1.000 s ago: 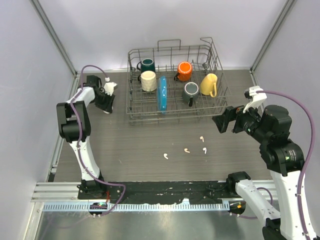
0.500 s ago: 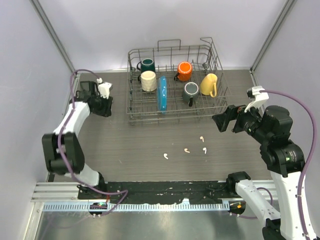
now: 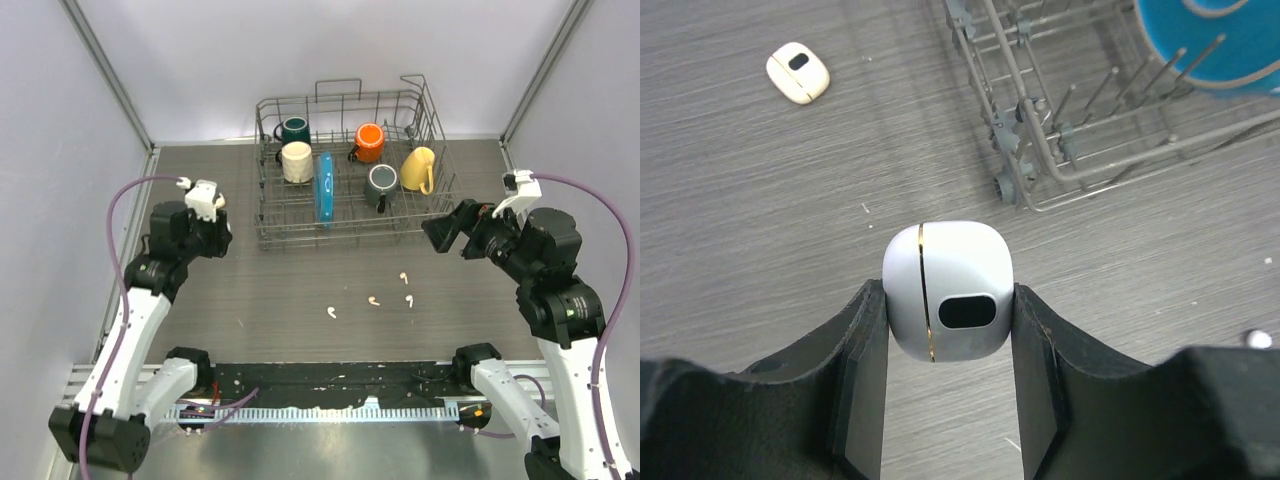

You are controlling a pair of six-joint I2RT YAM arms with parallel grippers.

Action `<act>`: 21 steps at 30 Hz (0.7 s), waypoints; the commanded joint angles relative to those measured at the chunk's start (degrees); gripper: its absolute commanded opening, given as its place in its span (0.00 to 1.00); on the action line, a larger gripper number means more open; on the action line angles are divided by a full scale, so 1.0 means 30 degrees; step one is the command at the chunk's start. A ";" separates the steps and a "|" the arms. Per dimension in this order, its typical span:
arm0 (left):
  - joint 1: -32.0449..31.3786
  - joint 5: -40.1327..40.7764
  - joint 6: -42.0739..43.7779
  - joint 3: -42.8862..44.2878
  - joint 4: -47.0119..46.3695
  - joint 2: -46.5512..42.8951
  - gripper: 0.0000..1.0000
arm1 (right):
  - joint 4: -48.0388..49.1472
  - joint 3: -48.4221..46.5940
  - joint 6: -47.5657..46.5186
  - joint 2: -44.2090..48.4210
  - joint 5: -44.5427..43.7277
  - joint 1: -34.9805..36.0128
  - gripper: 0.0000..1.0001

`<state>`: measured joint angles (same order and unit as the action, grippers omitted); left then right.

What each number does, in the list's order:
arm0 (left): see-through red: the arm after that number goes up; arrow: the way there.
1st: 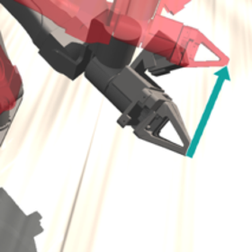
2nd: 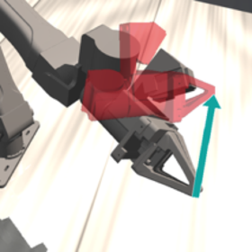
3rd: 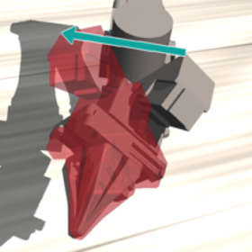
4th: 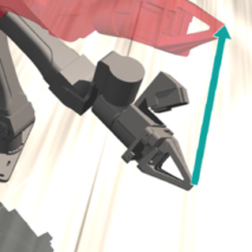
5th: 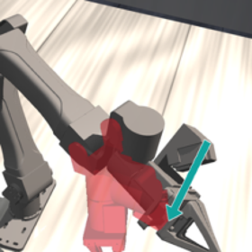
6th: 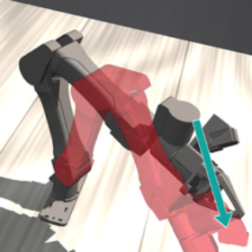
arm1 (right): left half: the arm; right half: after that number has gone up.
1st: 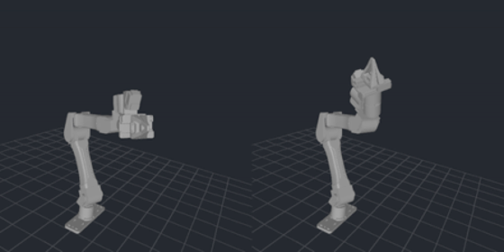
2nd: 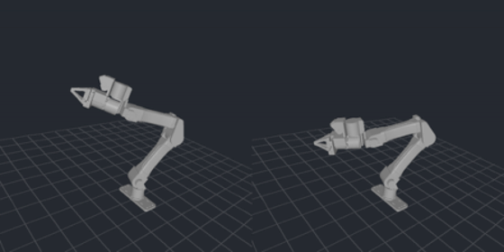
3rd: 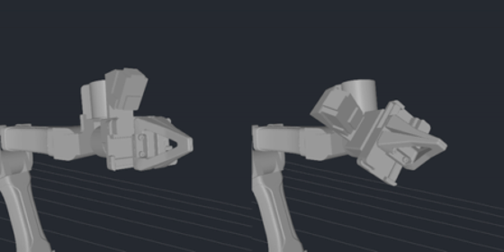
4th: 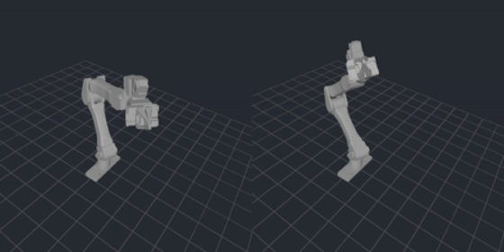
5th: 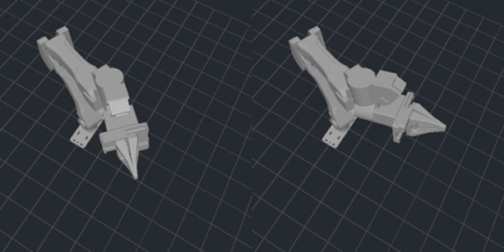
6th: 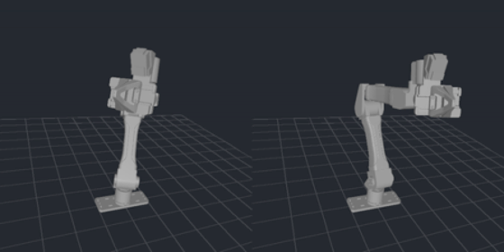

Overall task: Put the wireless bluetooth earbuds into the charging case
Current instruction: Pick up the charging case at the center of the board.

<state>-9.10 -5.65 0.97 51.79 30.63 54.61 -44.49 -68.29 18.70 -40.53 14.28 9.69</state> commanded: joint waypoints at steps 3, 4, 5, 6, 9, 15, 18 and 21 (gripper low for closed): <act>-0.0071 -0.0313 -0.2608 -0.0886 0.0568 -0.4195 0.00 | 0.1498 0.0497 0.2174 -0.0346 0.0893 0.0109 0.95; -0.0071 -0.0401 -0.2667 -0.0828 0.1034 -0.4489 0.00 | 0.1558 0.0614 0.2378 -0.0346 0.0951 0.0109 0.95; -0.0071 -0.0489 -0.2668 -0.0770 0.1242 -0.4811 0.00 | 0.1674 0.0645 0.2554 -0.0346 0.1126 0.0109 0.94; -0.0071 -0.0461 -0.2668 -0.0711 0.1418 -0.5482 0.00 | 0.1792 0.0674 0.2701 -0.0317 0.1185 0.0109 0.94; -0.0071 -0.1130 -0.2522 -0.0390 0.1772 -0.6568 0.00 | 0.2085 0.0791 0.3229 -0.0317 0.1274 0.0109 0.94; -0.0071 -0.3910 -0.1907 0.0548 0.1625 -0.6925 0.00 | 0.2905 0.0967 0.4517 -0.0873 0.2091 0.0109 0.91; -0.0071 -0.5200 -0.1790 0.0842 0.1625 -0.6895 0.00 | 0.3228 0.1026 0.5306 -0.1079 0.2212 0.0108 0.90; -0.0071 -0.5528 -0.1993 0.0871 0.1247 -0.7011 0.00 | 0.2324 0.0153 0.5312 -0.1778 0.2153 0.0109 0.95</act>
<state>-9.15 -16.95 -5.32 52.21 36.36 33.76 -38.48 -65.14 32.05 -43.94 19.44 9.72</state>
